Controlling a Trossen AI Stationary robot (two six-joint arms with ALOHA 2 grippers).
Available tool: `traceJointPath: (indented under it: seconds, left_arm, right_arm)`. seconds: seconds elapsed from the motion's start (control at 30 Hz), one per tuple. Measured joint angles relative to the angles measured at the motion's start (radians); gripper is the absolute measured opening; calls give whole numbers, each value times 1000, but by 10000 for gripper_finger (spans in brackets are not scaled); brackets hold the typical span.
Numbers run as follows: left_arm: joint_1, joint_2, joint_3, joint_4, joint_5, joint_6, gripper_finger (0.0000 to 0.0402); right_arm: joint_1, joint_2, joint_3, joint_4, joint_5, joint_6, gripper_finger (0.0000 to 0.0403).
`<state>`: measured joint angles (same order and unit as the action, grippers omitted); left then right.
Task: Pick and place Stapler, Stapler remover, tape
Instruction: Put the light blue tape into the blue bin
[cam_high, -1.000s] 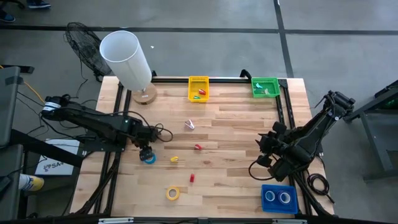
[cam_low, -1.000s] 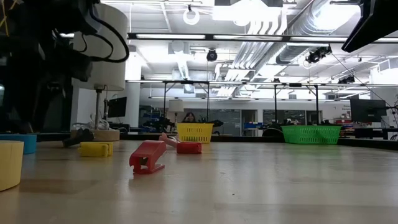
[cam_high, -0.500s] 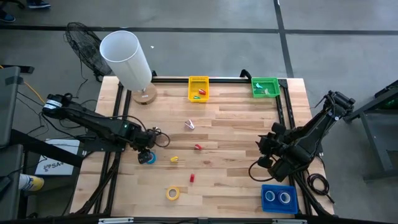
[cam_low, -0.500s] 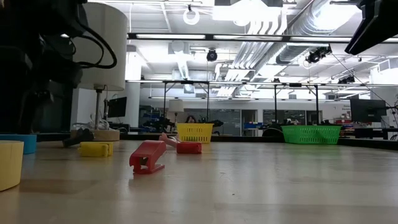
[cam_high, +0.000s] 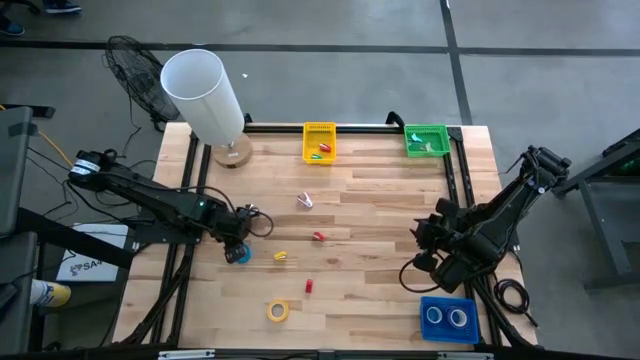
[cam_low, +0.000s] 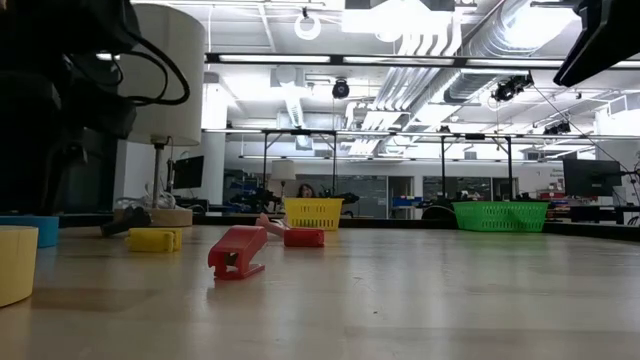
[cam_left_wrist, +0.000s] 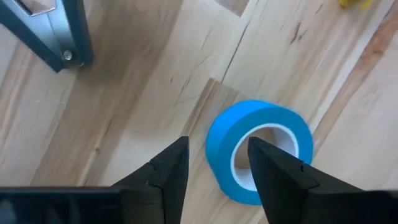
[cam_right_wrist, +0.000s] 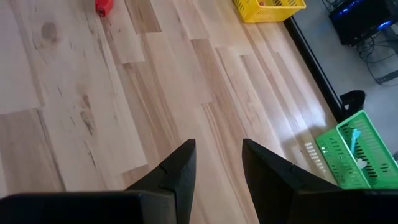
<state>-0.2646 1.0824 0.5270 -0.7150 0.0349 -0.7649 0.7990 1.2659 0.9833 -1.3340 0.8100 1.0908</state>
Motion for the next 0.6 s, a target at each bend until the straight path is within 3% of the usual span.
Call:
traceJointPath:
  seconds: [0.6]
  left_arm:
    - [0,163,5,12,39,-1,159]
  right_arm:
    - [0,0,0,21,-39,0,122]
